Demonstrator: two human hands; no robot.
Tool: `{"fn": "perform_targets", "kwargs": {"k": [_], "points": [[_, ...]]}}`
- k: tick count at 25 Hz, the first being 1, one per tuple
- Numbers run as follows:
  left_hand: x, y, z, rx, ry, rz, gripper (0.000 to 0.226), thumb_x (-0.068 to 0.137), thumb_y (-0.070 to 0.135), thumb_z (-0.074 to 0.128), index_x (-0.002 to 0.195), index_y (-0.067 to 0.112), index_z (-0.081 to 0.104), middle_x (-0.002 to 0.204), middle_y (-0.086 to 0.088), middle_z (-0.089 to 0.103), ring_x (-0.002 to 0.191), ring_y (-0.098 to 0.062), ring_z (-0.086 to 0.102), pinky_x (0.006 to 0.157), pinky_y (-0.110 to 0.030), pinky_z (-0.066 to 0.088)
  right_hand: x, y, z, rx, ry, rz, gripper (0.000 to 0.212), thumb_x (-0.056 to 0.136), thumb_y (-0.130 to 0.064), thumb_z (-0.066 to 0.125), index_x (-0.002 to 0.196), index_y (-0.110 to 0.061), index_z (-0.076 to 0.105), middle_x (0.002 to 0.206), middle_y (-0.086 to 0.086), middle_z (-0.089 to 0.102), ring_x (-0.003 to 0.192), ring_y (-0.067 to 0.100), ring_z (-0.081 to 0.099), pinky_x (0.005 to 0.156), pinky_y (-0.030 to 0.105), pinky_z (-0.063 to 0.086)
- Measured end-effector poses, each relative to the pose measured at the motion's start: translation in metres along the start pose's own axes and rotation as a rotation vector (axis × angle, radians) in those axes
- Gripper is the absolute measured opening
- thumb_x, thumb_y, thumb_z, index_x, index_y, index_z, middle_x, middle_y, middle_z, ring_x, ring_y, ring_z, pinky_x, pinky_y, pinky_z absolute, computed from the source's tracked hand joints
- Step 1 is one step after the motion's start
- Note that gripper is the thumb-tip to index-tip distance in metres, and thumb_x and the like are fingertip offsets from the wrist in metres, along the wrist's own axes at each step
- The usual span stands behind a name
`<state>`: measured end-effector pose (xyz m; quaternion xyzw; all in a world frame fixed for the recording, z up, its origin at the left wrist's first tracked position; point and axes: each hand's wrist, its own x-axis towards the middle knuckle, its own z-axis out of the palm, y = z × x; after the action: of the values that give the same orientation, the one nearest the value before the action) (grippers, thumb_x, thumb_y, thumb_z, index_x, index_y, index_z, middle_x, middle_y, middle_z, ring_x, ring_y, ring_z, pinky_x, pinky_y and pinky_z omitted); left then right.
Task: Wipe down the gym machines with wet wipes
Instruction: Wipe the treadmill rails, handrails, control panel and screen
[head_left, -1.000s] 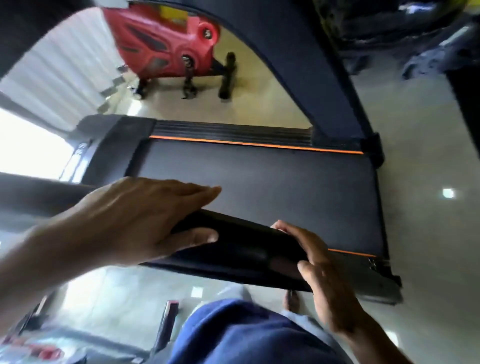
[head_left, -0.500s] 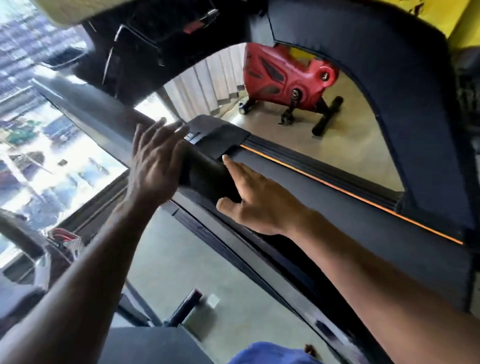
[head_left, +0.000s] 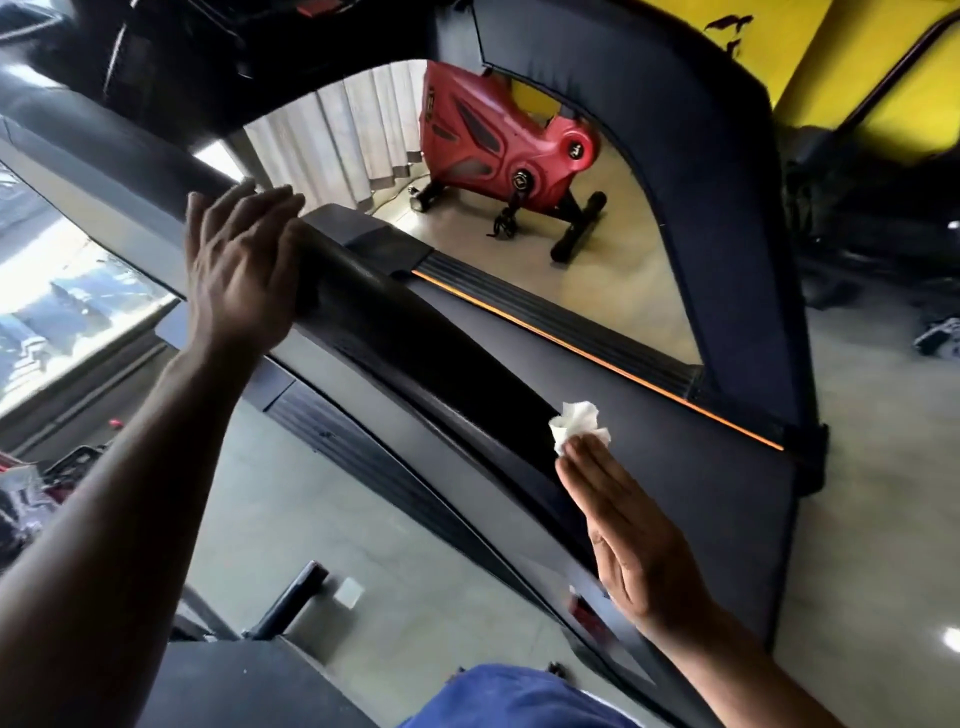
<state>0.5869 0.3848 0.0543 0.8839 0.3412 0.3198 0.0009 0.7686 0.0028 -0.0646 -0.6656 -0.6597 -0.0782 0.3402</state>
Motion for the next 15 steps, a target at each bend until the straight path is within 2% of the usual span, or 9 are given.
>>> {"fn": "perform_targets", "kwargs": {"k": [2,4,6,8,11,13,15], "points": [[-0.015,0.018,-0.003,-0.014,-0.037,-0.042,0.067,0.109,0.055,0.019,0.142,0.011,0.057,0.154,-0.011,0.05,0.152,-0.029,0.03,0.124,-0.06,0.013,-0.034,0.009,-0.001,0.024,0.037,0.034,0.041,0.102,-0.002,0.045,0.142,0.001,0.053,0.154,0.011,0.049,0.144,0.027,0.047,0.113,0.045,0.045],[-0.041,0.053,-0.008,-0.071,-0.063,-0.066,0.066,0.108,0.057,0.024,0.147,0.011,0.051,0.159,-0.013,0.041,0.156,-0.032,0.021,0.123,-0.062,0.015,-0.053,0.017,-0.003,0.052,0.082,0.017,0.034,0.101,-0.003,0.052,0.133,0.0,0.063,0.144,0.01,0.059,0.137,0.024,0.055,0.106,0.043,0.051],[-0.073,0.094,-0.006,-0.147,-0.088,-0.11,0.064,0.106,0.055,0.031,0.154,0.014,0.044,0.165,-0.012,0.031,0.158,-0.031,0.012,0.125,-0.062,0.013,-0.052,0.022,-0.011,0.125,0.101,-0.004,0.026,0.099,-0.002,0.061,0.122,-0.003,0.073,0.131,0.004,0.069,0.125,0.017,0.064,0.099,0.037,0.055],[-0.101,0.134,-0.002,-0.163,-0.09,-0.116,0.064,0.105,0.056,0.034,0.154,0.016,0.043,0.167,-0.012,0.029,0.159,-0.032,0.011,0.126,-0.061,0.013,-0.048,0.02,-0.022,0.256,0.093,0.007,0.019,0.097,-0.002,0.066,0.111,-0.009,0.078,0.118,-0.004,0.074,0.113,0.008,0.068,0.095,0.03,0.056],[-0.137,0.205,0.007,-0.206,-0.07,-0.131,0.064,0.102,0.054,0.042,0.152,0.014,0.045,0.167,-0.011,0.027,0.158,-0.031,0.016,0.126,-0.052,0.015,-0.073,0.021,-0.055,0.49,0.036,0.154,0.014,0.095,-0.003,0.069,0.101,-0.013,0.077,0.109,-0.01,0.075,0.104,-0.002,0.067,0.09,0.022,0.054],[-0.157,0.254,0.012,-0.245,-0.064,-0.116,0.065,0.1,0.053,0.046,0.151,0.014,0.046,0.165,-0.014,0.027,0.156,-0.032,0.019,0.124,-0.052,0.02,-0.106,0.028,-0.08,0.564,0.056,0.294,0.014,0.096,-0.006,0.069,0.101,-0.017,0.076,0.105,-0.012,0.075,0.099,0.002,0.071,0.083,0.028,0.057],[-0.177,0.293,0.016,-0.254,-0.135,-0.108,0.066,0.098,0.056,0.047,0.152,0.018,0.045,0.166,-0.012,0.026,0.155,-0.03,0.02,0.122,-0.059,0.024,-0.142,0.038,-0.105,0.627,0.11,0.441,0.024,0.095,-0.002,0.066,0.102,-0.023,0.076,0.104,-0.012,0.075,0.097,0.009,0.073,0.08,0.034,0.059]]}}
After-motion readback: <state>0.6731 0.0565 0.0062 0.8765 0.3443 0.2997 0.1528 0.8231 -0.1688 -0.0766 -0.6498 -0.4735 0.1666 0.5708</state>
